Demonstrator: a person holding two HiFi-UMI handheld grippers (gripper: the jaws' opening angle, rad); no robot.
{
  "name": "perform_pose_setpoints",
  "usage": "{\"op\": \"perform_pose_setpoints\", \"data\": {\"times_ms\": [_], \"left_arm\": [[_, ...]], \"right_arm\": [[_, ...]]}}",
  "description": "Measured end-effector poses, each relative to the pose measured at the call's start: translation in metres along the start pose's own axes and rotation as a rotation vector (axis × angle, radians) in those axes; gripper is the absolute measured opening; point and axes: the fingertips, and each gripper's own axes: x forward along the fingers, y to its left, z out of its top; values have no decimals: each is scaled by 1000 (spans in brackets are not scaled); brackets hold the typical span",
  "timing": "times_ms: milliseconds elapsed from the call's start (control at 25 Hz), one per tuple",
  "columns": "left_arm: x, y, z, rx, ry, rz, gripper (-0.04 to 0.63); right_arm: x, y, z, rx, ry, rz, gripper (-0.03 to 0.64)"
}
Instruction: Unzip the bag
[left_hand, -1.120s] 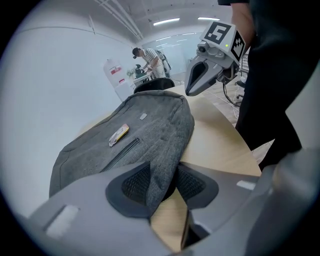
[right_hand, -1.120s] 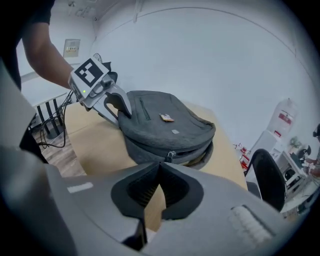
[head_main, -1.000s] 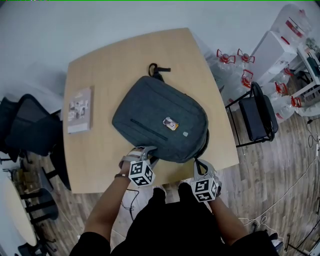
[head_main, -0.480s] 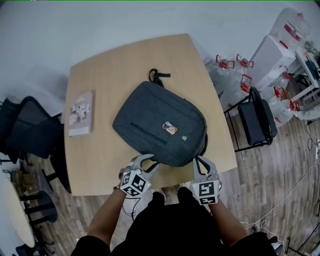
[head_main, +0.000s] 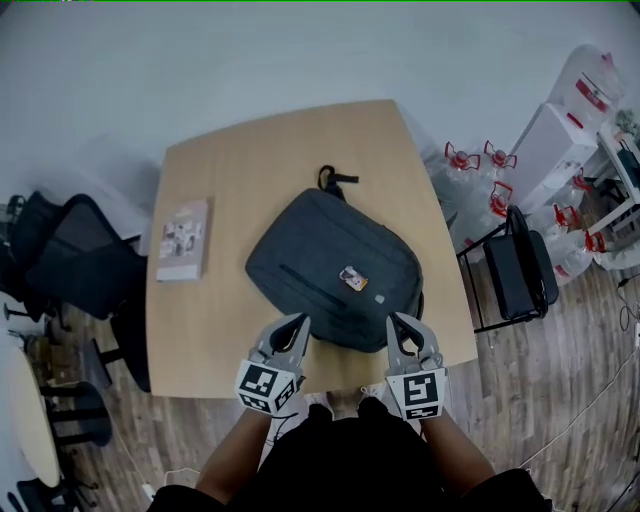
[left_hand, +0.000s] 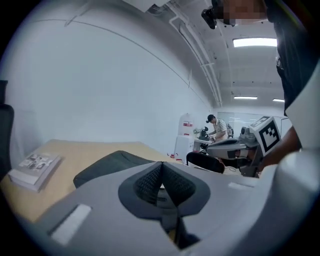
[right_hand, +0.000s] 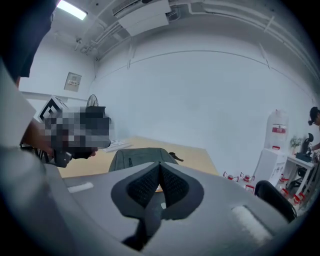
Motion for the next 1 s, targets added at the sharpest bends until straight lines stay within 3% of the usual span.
{"op": "perform_pose_setpoints", "data": {"times_ms": [280, 1000], "left_arm": [[11, -9, 10, 18, -28, -12, 17], [14, -3, 23, 41, -59, -58, 17]], "right_arm": [[11, 3, 26, -50, -47, 9, 2], [26, -2, 19, 6, -8, -9, 2]]}}
